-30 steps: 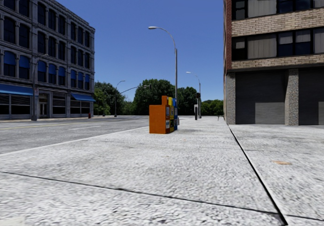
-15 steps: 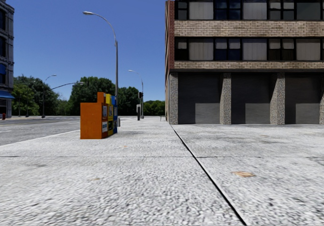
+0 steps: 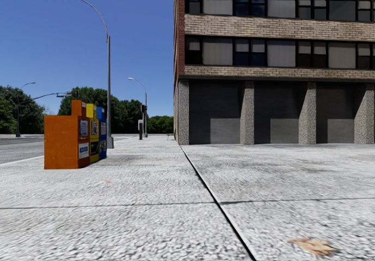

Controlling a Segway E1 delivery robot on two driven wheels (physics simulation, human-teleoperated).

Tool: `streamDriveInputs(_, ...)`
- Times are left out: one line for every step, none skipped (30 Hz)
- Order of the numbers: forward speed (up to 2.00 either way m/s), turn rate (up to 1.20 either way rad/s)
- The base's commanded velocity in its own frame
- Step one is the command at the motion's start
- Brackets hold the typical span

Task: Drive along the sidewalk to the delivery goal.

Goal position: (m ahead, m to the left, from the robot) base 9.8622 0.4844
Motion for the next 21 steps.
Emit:
streamDriveInputs(2.00,0.00)
streamDriveInputs(2.00,0.00)
streamDriveInputs(2.00,0.00)
streamDriveInputs(2.00,0.00)
streamDriveInputs(2.00,0.00)
streamDriveInputs(2.00,0.00)
streamDriveInputs(2.00,0.00)
streamDriveInputs(2.00,0.00)
streamDriveInputs(2.00,0.00)
streamDriveInputs(2.00,0.00)
streamDriveInputs(2.00,0.00)
streamDriveInputs(2.00,0.00)
streamDriveInputs(2.00,0.00)
streamDriveInputs(2.00,0.00)
streamDriveInputs(2.00,0.00)
streamDriveInputs(2.00,0.00)
streamDriveInputs(2.00,0.00)
streamDriveInputs(2.00,0.00)
streamDriveInputs(2.00,0.00)
streamDriveInputs(2.00,0.00)
streamDriveInputs(2.00,0.00)
